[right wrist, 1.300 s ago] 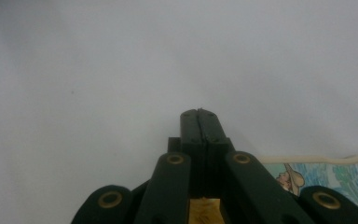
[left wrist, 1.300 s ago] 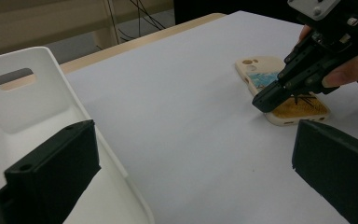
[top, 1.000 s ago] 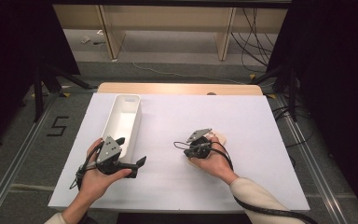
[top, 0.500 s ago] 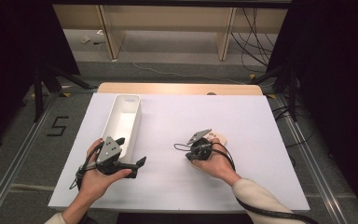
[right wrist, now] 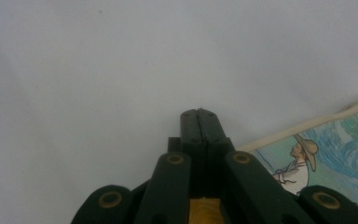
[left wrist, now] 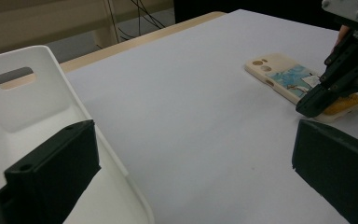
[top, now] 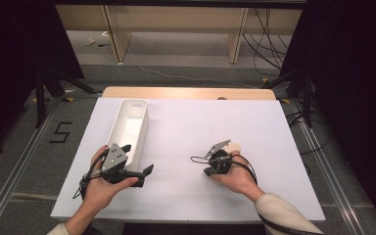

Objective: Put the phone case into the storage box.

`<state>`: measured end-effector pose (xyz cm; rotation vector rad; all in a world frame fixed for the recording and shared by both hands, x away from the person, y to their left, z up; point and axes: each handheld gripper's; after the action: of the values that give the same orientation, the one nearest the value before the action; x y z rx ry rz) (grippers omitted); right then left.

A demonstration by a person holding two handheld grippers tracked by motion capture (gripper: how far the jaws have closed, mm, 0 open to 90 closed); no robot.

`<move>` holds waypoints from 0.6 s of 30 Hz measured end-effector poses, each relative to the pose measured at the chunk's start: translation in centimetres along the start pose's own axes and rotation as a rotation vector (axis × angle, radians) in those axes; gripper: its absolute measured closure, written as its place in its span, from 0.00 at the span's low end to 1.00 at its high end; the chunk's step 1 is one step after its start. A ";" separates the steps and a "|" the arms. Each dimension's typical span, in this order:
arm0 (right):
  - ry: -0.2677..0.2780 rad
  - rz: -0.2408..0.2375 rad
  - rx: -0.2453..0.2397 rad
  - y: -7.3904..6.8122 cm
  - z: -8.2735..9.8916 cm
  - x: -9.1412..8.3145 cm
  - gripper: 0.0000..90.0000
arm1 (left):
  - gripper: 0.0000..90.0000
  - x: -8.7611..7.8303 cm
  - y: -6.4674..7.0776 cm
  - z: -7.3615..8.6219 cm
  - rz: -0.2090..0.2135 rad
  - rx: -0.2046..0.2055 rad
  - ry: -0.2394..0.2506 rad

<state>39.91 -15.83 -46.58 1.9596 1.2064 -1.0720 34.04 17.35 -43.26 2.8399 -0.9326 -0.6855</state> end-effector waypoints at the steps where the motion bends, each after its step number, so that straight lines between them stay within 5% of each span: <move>1: -0.001 -0.001 -0.002 0.0 0.2 -0.1 1.00 | 0.00 0.0 0.0 0.0 0.000 0.000 0.000; 18: -0.057 -0.007 0.053 0.5 3.8 -2.7 1.00 | 0.00 0.0 0.0 0.0 -0.003 0.000 0.002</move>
<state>38.41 -20.29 -46.11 1.9522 1.1658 -1.1672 34.02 17.37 -43.21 2.8421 -0.9280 -0.6827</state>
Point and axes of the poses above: each handheld gripper's, and its own axes: x roughly forward along the jaws, z roughly out of its underside, y roughly to its right, and after that the axes turned 14 degrees about -x, right-handed
